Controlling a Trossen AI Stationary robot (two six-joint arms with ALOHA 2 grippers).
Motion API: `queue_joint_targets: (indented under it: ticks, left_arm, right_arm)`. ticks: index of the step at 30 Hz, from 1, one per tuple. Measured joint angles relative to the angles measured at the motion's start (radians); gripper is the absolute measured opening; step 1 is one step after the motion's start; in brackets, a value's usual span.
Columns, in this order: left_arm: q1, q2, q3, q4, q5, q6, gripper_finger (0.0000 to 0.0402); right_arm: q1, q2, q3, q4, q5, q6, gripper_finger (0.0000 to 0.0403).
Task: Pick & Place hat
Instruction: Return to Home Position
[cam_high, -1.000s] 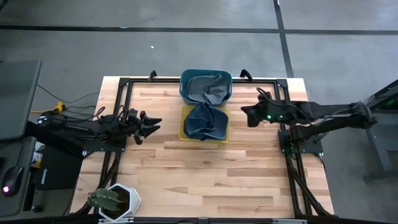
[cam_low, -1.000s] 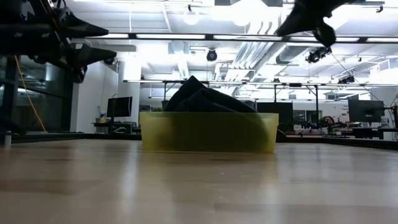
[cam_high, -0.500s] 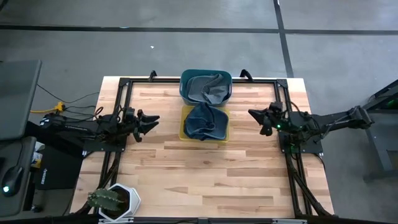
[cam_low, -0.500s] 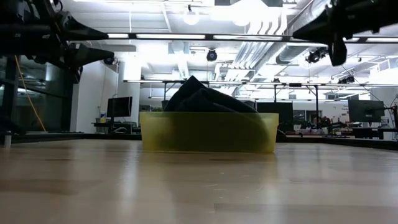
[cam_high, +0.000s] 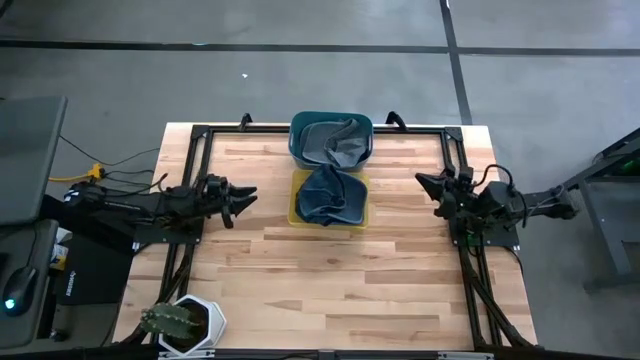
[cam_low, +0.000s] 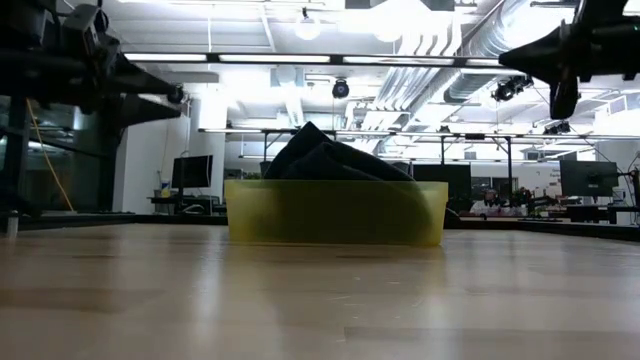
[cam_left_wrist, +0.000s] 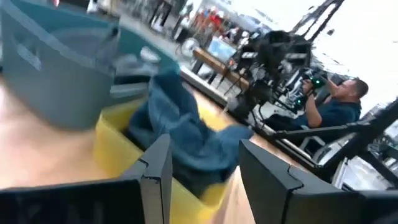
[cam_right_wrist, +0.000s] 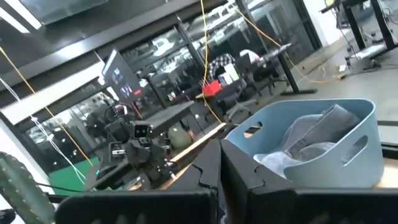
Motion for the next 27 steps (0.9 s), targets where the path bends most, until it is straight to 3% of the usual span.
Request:
queue_joint_targets:
  ticks: [6,16,24,27]
  left_arm:
    - [0.022,-0.004,0.000,0.097,-0.010,0.152,0.0131]
    - [0.156,-0.004,0.000,0.137,0.338,0.293,0.0131]
    - [0.223,-0.004,0.000,0.176,0.363,0.285,0.0131]
    - [0.224,-0.004,0.000,0.190,0.359,0.290,0.0131]
  right_arm:
    - [-0.005,-0.041,-0.026,0.032,-0.033,-0.106,0.0000]
    - [-0.121,-0.048,-0.027,-0.077,-0.282,-0.241,0.0000]
    - [-0.228,-0.048,-0.027,-0.176,-0.506,-0.239,0.0000]
    - [-0.249,-0.048,-0.027,-0.176,-0.532,-0.245,0.0000]
